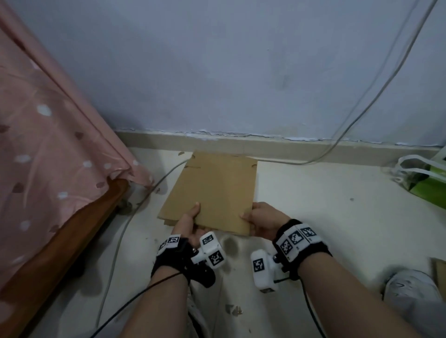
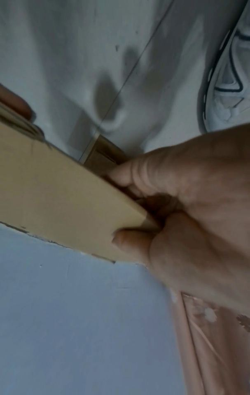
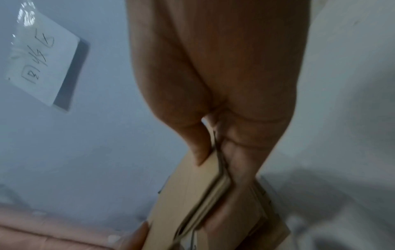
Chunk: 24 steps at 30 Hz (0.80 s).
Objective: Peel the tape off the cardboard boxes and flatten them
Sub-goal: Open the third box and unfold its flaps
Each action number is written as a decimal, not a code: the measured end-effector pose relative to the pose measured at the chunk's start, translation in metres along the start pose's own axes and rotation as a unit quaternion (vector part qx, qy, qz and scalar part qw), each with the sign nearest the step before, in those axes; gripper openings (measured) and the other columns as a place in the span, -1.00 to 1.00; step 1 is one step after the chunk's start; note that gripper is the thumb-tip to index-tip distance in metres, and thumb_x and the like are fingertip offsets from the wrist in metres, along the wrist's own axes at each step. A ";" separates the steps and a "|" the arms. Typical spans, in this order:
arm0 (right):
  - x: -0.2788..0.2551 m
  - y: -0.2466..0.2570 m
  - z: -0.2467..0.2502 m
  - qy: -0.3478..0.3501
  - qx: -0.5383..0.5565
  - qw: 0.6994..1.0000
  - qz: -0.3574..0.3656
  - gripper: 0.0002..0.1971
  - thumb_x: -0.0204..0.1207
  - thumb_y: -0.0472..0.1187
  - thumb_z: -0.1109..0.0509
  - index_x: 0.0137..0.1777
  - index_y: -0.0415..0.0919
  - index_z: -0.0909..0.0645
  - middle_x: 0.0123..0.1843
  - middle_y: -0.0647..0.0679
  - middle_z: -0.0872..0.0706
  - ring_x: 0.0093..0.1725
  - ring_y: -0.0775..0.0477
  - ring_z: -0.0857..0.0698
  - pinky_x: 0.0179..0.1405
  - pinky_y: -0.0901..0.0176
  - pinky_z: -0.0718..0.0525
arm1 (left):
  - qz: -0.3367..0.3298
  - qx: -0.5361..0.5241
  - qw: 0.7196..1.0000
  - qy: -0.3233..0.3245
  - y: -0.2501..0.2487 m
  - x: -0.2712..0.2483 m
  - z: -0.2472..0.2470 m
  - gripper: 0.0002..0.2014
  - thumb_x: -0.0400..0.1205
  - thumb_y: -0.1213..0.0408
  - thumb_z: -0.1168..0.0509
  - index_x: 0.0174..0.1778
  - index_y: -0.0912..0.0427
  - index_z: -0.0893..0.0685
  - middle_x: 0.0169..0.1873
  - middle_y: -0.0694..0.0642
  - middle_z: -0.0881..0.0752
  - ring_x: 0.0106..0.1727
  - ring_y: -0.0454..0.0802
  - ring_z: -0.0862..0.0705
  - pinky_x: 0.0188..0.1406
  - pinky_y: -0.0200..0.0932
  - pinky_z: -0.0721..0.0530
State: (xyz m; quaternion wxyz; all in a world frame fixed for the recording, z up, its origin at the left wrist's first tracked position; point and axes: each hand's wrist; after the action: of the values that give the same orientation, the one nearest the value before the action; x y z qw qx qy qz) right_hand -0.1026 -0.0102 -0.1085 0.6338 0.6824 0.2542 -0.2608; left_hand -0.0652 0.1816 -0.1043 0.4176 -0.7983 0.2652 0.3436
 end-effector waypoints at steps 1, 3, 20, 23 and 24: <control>0.005 0.001 -0.005 -0.014 0.006 1.000 0.014 -0.71 0.63 -0.44 -0.25 0.33 -0.45 -0.54 0.20 -0.37 -0.70 0.05 -0.26 -0.72 0.02 -0.07 -0.76 | -0.001 0.008 1.000 -0.014 -0.001 0.006 0.000 -0.77 0.65 0.21 -0.38 0.03 0.32 -0.60 -0.25 0.33 -0.79 -0.22 0.22 -0.78 -0.33 0.20 -0.78; 0.017 0.004 -0.014 -0.031 0.017 0.999 0.024 -0.74 0.64 -0.45 -0.21 0.31 -0.37 -0.50 0.13 -0.25 -0.69 0.02 -0.23 -0.72 -0.13 -0.04 -0.78 | -0.007 0.015 0.999 -0.033 -0.005 0.016 0.002 -0.78 0.64 0.23 -0.40 -0.01 0.31 -0.57 -0.33 0.31 -0.78 -0.26 0.18 -0.76 -0.19 0.14 -0.75; 0.156 -0.024 -0.045 -0.120 -0.245 0.962 0.001 -0.81 0.58 -0.15 -0.40 -0.17 -0.25 -0.55 -0.16 -0.15 -0.71 -0.29 -0.13 -0.73 -0.47 0.17 -0.71 | -0.072 0.086 0.976 -0.187 -0.008 0.167 0.081 -0.85 0.70 0.43 -0.26 -0.19 0.21 -0.53 -0.14 0.20 -0.67 -0.20 0.00 -0.69 -0.41 -0.28 -0.77; 0.154 -0.030 -0.043 -0.136 -0.242 0.960 0.033 -0.78 0.58 -0.11 -0.39 -0.02 -0.31 -0.61 -0.15 -0.22 -0.77 -0.21 -0.26 -0.81 -0.20 -0.10 -0.83 | -0.117 0.112 0.967 -0.196 -0.001 0.174 0.085 -0.93 0.67 0.43 -0.31 -0.12 0.23 -0.59 -0.04 0.26 -0.69 -0.08 0.11 -0.73 -0.38 -0.30 -0.76; 0.156 -0.031 -0.043 -0.136 -0.228 0.963 0.046 -0.78 0.60 -0.12 -0.39 0.02 -0.31 -0.60 -0.16 -0.22 -0.76 -0.21 -0.29 -0.81 -0.19 -0.12 -0.83 | -0.140 0.108 0.961 -0.212 0.000 0.172 0.083 -0.98 0.64 0.47 -0.34 -0.08 0.31 -0.64 -0.05 0.32 -0.71 -0.06 0.18 -0.74 -0.43 -0.29 -0.75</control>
State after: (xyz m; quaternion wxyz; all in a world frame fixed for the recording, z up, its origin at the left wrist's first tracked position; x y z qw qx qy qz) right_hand -0.0070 0.0372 -0.2344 0.8124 0.4890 0.1870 -0.2568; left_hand 0.0148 0.2285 -0.2714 0.5920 -0.6862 0.0922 0.4124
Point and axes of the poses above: each hand's wrist, its own x-axis towards the middle knuckle, its own z-axis out of the back of the hand, y = z × x
